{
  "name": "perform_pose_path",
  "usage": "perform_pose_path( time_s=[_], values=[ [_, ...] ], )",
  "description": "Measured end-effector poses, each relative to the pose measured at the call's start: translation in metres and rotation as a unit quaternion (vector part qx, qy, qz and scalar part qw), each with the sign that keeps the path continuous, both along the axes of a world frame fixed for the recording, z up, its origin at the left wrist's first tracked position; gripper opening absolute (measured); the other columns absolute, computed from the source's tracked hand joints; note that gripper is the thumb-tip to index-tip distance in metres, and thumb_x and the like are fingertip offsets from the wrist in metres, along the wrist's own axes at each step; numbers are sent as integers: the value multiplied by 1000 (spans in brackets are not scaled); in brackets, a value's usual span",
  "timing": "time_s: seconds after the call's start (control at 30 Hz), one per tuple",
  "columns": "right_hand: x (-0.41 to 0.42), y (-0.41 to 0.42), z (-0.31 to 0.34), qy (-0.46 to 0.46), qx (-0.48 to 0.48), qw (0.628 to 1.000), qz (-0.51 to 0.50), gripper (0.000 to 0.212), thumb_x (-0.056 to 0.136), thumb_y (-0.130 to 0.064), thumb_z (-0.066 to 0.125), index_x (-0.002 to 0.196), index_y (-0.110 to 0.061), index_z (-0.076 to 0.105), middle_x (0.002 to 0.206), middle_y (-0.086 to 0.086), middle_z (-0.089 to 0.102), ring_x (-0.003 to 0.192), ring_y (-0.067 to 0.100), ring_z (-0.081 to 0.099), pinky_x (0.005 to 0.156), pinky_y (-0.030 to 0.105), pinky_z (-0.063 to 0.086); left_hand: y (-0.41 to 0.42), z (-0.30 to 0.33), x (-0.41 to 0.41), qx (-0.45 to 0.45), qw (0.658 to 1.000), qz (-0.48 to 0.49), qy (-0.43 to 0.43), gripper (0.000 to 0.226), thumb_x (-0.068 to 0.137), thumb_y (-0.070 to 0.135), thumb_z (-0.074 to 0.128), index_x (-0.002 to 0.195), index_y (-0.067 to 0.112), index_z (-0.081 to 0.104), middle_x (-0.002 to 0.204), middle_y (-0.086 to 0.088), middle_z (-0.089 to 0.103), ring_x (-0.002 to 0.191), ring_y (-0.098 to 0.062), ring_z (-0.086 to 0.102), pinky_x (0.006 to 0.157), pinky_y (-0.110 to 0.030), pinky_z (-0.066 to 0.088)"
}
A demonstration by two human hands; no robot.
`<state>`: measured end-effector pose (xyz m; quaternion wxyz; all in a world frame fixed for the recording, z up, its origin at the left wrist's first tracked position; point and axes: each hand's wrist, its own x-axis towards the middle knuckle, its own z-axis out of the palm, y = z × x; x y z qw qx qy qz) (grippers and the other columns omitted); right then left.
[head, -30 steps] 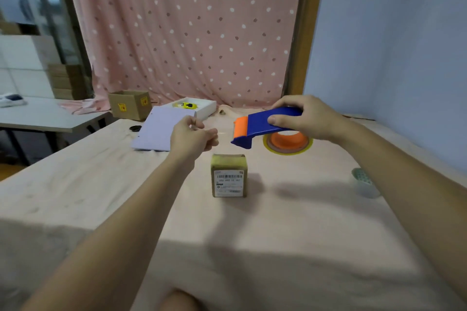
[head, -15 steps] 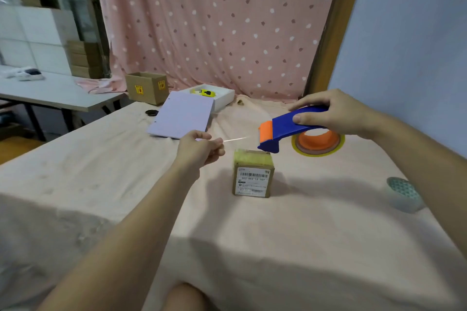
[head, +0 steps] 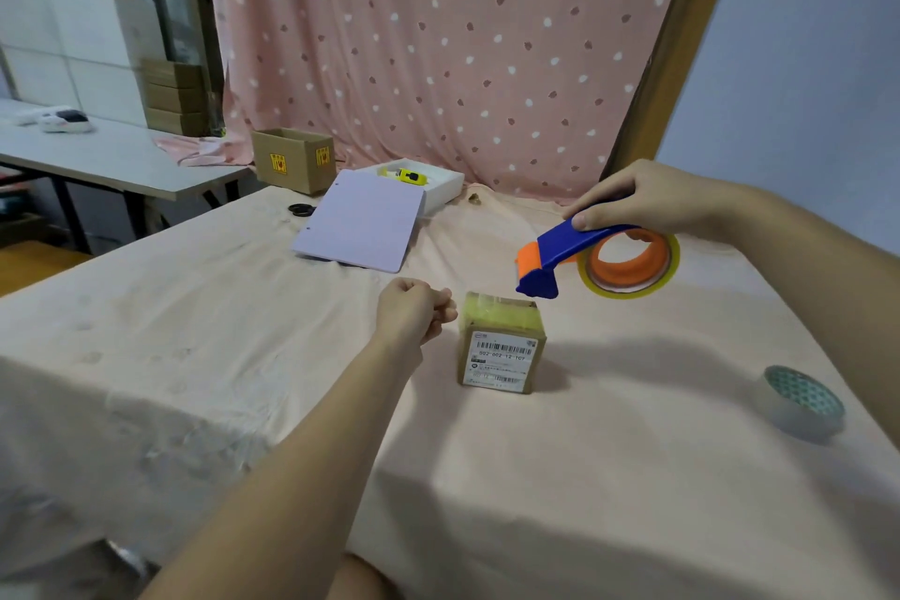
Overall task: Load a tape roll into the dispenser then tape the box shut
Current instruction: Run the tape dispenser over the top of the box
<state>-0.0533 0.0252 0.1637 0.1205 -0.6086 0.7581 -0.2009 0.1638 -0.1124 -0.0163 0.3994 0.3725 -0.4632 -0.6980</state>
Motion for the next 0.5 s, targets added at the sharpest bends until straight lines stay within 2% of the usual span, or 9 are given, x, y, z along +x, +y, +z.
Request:
perform_pose_path(
  time_s=[0.17, 0.37, 0.5],
  values=[
    [-1, -14, 6, 17, 21, 1000, 9, 19, 88, -45, 75, 99, -32, 82, 98, -5, 79, 105, 30, 67, 91, 51, 55, -2, -6, -3, 13, 1000, 7, 5, 31, 91, -4, 58, 78, 19, 41, 81, -11, 67, 44, -9, 60, 51, -23, 37],
    [-5, -25, 10, 31, 44, 998, 19, 19, 89, -45, 73, 100, -33, 81, 95, -8, 79, 100, 26, 68, 82, 41, 54, -4, -13, -7, 47, 999, -9, 11, 15, 92, -2, 58, 90, 11, 51, 75, -9, 66, 46, -8, 59, 50, -22, 41],
    [-9, -29, 8, 39, 55, 998, 16, 21, 89, -47, 73, 102, -33, 81, 99, -7, 79, 102, 25, 67, 86, 45, 55, -6, -19, -11, 69, 997, -17, 18, 14, 91, -2, 60, 104, 4, 59, 69, -8, 66, 43, -8, 58, 48, -20, 42]
  ],
)
